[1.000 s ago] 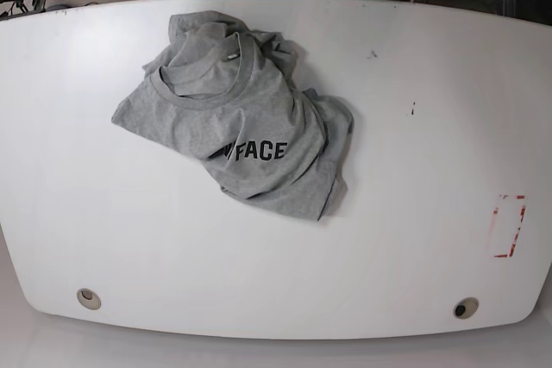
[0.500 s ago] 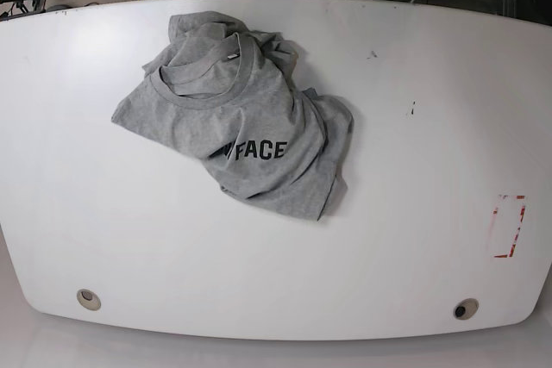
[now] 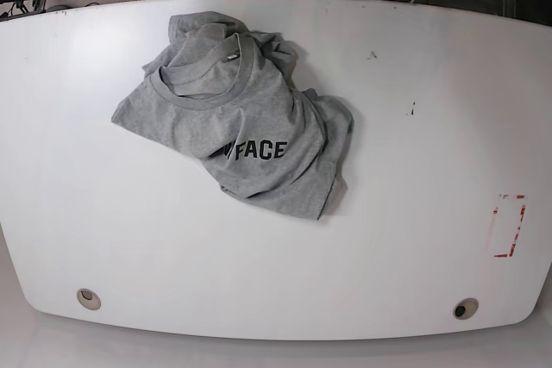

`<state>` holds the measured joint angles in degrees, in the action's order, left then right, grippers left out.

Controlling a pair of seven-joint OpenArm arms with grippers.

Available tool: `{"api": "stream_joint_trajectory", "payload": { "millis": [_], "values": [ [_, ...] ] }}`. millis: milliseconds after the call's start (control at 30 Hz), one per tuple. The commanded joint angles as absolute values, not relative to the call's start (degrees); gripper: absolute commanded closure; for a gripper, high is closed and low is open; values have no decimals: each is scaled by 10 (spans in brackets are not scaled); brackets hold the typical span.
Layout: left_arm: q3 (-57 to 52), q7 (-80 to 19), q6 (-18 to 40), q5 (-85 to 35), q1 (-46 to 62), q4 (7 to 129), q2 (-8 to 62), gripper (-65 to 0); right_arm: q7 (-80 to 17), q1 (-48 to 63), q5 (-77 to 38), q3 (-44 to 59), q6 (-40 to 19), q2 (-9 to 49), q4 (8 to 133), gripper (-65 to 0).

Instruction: Fold the T-shirt properly

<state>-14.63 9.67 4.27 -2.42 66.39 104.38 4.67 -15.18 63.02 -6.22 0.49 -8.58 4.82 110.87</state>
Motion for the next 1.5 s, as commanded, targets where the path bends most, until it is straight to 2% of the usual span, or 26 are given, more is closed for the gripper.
{"api": "stream_joint_trajectory", "payload": {
  "millis": [0,133,267,333,633,1133,1333,1467],
  "values": [
    [-160,108,41,-61,682,1075,50,-378,-160,640,-62,7,-87,52,1144,-224],
    [-183,82,41,-88,678,1107,50,-388,-175,635,-61,7,-87,52,1166,-224],
    [-200,51,41,-90,661,1132,46,-504,-175,615,-61,7,-88,54,1165,-224],
    [-202,44,41,-88,643,1133,45,-542,-175,603,-61,7,-90,54,1166,-224],
    [-204,44,41,-88,595,1133,45,-542,-175,536,-61,7,-89,78,1165,-230],
    [-200,46,41,-87,542,1133,45,-542,-190,426,-61,84,-91,78,1165,-236],
    [-182,45,41,-87,511,1133,45,-544,-214,382,-61,87,-92,78,1164,-387],
    [-180,44,41,-87,500,1134,45,-546,-217,369,-61,87,-92,78,1164,-395]
  ]
}}
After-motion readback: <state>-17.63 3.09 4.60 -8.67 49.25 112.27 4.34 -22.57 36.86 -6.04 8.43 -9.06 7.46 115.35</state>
